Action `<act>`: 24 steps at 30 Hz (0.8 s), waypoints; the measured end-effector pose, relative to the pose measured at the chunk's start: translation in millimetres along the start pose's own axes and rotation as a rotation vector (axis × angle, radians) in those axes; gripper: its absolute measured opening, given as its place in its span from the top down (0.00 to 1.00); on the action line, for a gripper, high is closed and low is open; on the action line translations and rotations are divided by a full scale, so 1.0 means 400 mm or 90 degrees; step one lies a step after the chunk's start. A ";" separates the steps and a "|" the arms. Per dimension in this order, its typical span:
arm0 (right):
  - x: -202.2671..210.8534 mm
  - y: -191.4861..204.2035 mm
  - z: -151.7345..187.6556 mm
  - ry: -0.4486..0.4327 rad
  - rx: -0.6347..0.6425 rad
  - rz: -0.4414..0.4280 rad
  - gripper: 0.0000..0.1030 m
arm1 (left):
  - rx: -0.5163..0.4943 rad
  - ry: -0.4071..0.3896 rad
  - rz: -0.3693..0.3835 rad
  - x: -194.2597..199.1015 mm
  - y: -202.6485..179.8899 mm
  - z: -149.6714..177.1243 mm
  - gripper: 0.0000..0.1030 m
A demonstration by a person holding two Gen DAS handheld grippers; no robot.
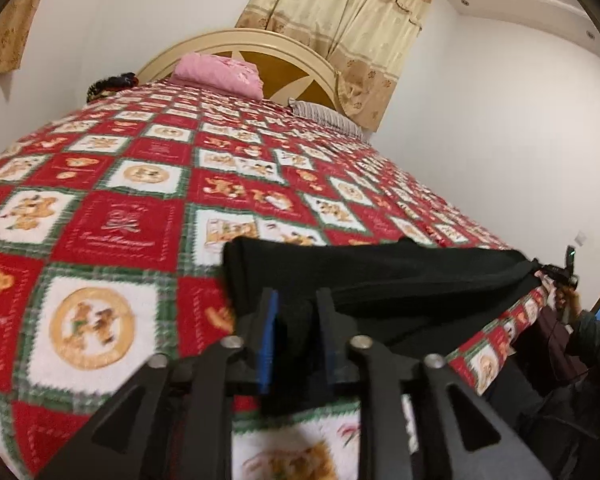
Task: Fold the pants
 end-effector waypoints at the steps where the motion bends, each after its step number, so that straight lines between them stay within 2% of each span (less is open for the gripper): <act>1: 0.008 -0.001 0.004 0.004 -0.001 -0.002 0.87 | 0.000 0.000 -0.004 0.009 0.008 0.007 0.64; 2: 0.021 -0.004 0.008 0.006 -0.002 0.000 0.80 | 0.001 0.001 -0.007 0.023 0.014 0.013 0.56; 6: 0.071 -0.025 0.024 0.009 -0.005 0.021 0.78 | 0.004 -0.003 -0.036 0.069 0.044 0.035 0.40; 12: 0.150 -0.059 0.045 -0.008 -0.032 0.069 0.78 | 0.068 -0.028 -0.089 0.126 0.127 0.057 0.40; 15: 0.174 -0.014 0.025 -0.033 -0.034 0.052 0.78 | 0.095 -0.052 -0.092 0.146 0.130 0.042 0.39; 19: 0.157 0.181 -0.039 -0.043 0.027 -0.026 0.77 | 0.065 -0.044 -0.080 0.118 0.070 0.003 0.39; 21: 0.116 0.296 -0.061 -0.018 0.064 -0.069 0.65 | 0.047 -0.028 -0.075 0.090 0.036 -0.011 0.39; 24: 0.037 0.509 -0.077 0.024 0.126 -0.158 0.62 | 0.028 0.004 -0.086 0.038 0.005 -0.019 0.39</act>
Point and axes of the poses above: each gripper's, at about its wrist camera, not at the fingertips, and x roughly against the way its jaws point, y to its left, z to its underside, the point moved 6 cm from there along -x, roughly the way its jaws point, and after that the axes turned 7 degrees about x, right-handed, at the moved point
